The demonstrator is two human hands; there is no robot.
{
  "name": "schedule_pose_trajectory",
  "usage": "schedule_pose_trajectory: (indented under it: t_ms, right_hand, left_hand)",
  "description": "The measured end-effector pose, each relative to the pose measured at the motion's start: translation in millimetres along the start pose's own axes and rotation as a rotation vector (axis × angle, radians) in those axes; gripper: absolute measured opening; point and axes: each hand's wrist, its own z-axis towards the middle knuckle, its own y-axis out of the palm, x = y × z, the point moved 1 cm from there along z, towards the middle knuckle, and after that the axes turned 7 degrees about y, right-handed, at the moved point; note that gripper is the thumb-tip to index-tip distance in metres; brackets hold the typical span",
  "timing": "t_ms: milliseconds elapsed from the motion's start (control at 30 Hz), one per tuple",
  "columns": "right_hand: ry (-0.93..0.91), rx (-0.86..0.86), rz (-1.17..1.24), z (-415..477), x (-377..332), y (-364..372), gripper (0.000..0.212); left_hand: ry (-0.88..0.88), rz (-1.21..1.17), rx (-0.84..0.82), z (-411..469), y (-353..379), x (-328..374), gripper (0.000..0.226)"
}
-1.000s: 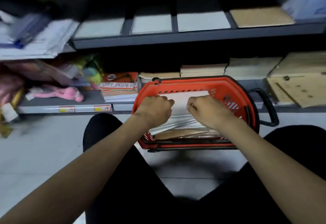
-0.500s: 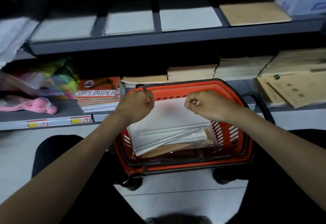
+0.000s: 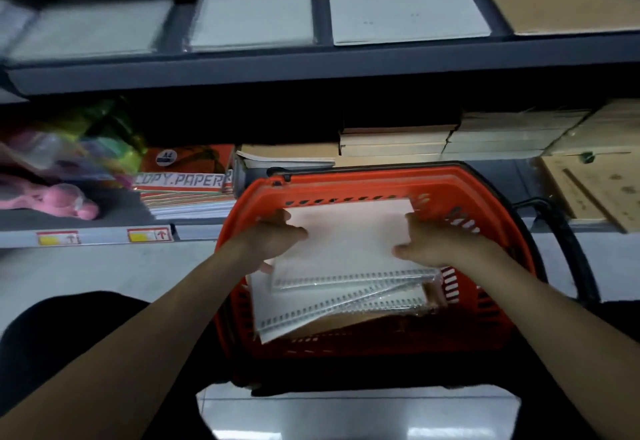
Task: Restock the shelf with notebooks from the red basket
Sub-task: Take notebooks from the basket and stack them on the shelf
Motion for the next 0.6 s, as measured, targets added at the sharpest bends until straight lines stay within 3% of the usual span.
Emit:
schedule_pose_trajectory:
  t_ms: [100,200,400,467,600]
  right_hand:
    - [0.003,0.041,0.090,-0.8,-1.8,8.1,0.082]
    - [0.002,0.116,0.180,-6.3,-0.7,6.1,0.085]
    - [0.039,0.166,0.492,-19.9,16.7,-4.7,0.098]
    - [0.023,0.183,0.628,-25.5,23.8,-8.8,0.101]
    - [-0.017,0.303,0.646,-36.6,37.8,-14.8,0.083]
  left_hand:
    - [-0.046,-0.128,0.040,1.5,1.7,-2.9,0.046]
    - [-0.105,-0.277,0.077,4.2,-2.1,-6.5,0.007]
    - [-0.133,-0.488,0.019,-5.5,-8.4,-8.2,0.013]
    - [-0.059,-0.510,-0.017,-9.6,-13.7,-7.1,0.032]
    - [0.232,-0.425,0.005,-27.7,-20.9,6.4,0.035]
